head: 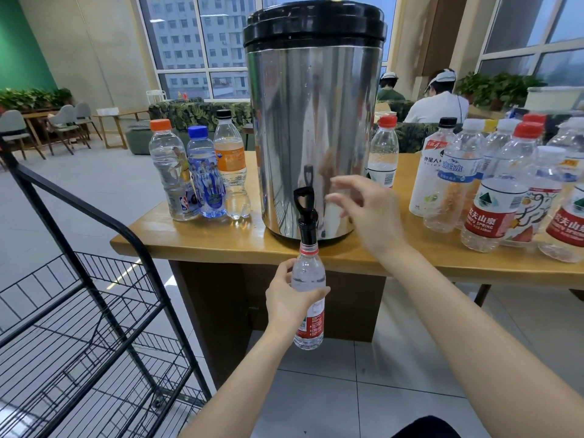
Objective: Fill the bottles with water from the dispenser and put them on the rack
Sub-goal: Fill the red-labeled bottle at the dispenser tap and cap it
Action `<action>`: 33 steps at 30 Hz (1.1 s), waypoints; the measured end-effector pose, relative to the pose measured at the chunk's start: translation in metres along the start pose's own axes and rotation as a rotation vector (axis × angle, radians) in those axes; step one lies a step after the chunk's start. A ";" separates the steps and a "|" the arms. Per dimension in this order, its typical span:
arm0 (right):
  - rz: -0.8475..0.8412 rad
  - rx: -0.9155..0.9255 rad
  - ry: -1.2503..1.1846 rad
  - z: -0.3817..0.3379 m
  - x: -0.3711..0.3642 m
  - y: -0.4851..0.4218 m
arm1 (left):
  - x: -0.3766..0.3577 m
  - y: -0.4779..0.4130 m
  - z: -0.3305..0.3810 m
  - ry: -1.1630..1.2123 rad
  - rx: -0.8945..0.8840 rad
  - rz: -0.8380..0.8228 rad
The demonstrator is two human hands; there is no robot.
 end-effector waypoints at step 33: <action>-0.784 0.101 -0.136 0.004 -0.017 0.063 | -0.037 0.052 0.006 -0.142 -0.039 -0.197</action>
Point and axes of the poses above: each hand's wrist, its own y-axis away from the middle knuckle, its own x-axis out of the back of the hand, z = x × y, the point moved 9 cm from there along -y, towards the middle knuckle, and after that the axes turned 14 degrees about -z, right-handed, at the moved point
